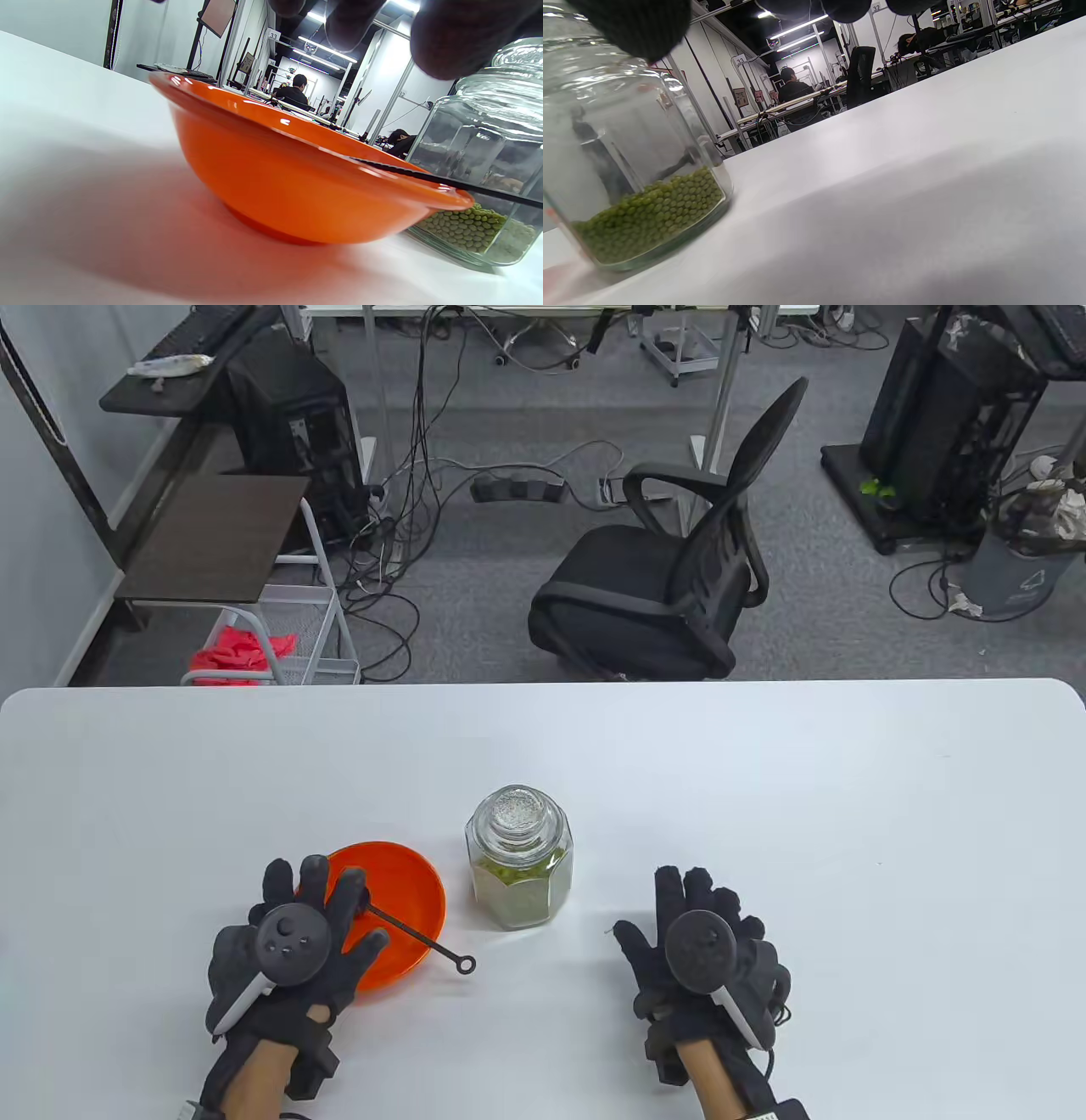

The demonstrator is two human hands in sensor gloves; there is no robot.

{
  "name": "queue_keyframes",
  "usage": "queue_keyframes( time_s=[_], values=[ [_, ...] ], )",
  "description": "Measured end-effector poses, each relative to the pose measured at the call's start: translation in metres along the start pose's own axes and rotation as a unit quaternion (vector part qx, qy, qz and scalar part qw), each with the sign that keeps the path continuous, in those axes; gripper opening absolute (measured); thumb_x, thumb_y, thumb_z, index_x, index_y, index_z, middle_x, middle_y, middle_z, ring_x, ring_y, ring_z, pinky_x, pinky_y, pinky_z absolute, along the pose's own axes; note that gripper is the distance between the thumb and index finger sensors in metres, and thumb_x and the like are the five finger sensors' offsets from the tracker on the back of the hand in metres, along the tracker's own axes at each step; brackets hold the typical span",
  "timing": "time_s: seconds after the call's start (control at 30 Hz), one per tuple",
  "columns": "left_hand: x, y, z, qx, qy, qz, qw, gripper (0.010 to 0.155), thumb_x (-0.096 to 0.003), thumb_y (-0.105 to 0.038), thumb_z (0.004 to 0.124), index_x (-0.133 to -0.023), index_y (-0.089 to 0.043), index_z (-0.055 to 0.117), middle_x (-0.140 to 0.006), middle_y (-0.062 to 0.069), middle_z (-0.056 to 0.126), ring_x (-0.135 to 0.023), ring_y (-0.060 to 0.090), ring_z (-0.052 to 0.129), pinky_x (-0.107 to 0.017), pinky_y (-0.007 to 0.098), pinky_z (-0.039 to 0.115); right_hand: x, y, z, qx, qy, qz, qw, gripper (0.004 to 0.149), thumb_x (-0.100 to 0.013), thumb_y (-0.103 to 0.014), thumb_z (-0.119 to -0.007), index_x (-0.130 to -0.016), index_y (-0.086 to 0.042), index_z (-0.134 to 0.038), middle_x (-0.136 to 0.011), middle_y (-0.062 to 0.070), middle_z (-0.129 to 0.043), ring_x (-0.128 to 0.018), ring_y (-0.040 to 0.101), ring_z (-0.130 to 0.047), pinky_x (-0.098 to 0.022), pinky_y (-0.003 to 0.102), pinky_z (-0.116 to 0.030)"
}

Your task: Portion mung beans with measuring scoop (Bowl in hand)

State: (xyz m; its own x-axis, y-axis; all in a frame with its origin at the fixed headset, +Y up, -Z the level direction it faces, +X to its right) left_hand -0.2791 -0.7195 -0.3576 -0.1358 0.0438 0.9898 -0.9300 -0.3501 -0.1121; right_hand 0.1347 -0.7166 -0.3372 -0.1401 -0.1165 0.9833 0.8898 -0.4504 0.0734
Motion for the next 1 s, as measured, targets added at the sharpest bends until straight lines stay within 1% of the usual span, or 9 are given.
queue_keyframes(
  time_s=[0.2, 0.47, 0.8, 1.0],
  values=[
    [0.0, -0.001, 0.0, -0.001, 0.0, 0.003, 1.0, 0.079, -0.0508, -0.064, 0.066, -0.116, -0.034, 0.034, -0.117, 0.006, 0.013, -0.107, 0.052, 0.004, -0.073, 0.075, 0.031, -0.001, -0.002, 0.004, -0.005, 0.005, 0.001, 1.0, 0.079, -0.043, -0.052, -0.08, -0.108, -0.016, -0.054, -0.112, 0.024, -0.046, -0.1, 0.059, -0.046, -0.063, 0.083, -0.032],
    [-0.001, -0.001, 0.0, 0.002, 0.001, 0.005, 1.0, 0.079, -0.0508, -0.064, 0.066, -0.116, -0.035, 0.034, -0.117, 0.006, 0.013, -0.107, 0.052, 0.004, -0.073, 0.075, 0.031, -0.009, -0.021, 0.013, -0.016, 0.01, 0.016, 1.0, 0.079, -0.043, -0.052, -0.081, -0.108, -0.016, -0.053, -0.112, 0.023, -0.046, -0.1, 0.059, -0.045, -0.063, 0.083, -0.031],
    [-0.001, 0.002, -0.002, 0.015, -0.002, 0.003, 1.0, 0.079, -0.0508, -0.064, 0.066, -0.116, -0.034, 0.034, -0.117, 0.006, 0.013, -0.107, 0.052, 0.004, -0.073, 0.075, 0.031, -0.028, -0.063, 0.031, -0.039, 0.019, 0.043, 0.998, 0.08, -0.043, -0.052, -0.081, -0.108, -0.015, -0.052, -0.112, 0.023, -0.046, -0.1, 0.059, -0.045, -0.063, 0.083, -0.03],
    [-0.001, 0.006, -0.003, 0.028, -0.003, -0.001, 1.0, 0.079, -0.0508, -0.064, 0.066, -0.116, -0.034, 0.034, -0.117, 0.006, 0.013, -0.107, 0.052, 0.004, -0.074, 0.075, 0.031, -0.037, -0.085, 0.034, -0.04, 0.019, 0.059, 0.997, 0.08, -0.044, -0.052, -0.08, -0.109, -0.015, -0.052, -0.112, 0.023, -0.046, -0.1, 0.059, -0.045, -0.063, 0.083, -0.031]
  ],
)
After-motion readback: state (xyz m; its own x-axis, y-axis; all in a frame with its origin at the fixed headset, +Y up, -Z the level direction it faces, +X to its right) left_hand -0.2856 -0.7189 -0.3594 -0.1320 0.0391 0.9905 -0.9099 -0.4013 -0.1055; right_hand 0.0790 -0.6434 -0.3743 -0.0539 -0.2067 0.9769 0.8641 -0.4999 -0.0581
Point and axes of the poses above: the tracker on the back of each hand, its own y axis roughly to the little-finger side, its own x axis roughly from the fingertips to the wrist, z = x × y, the point moved 5 cm from there along -x, roughly from the wrist to the fingertips
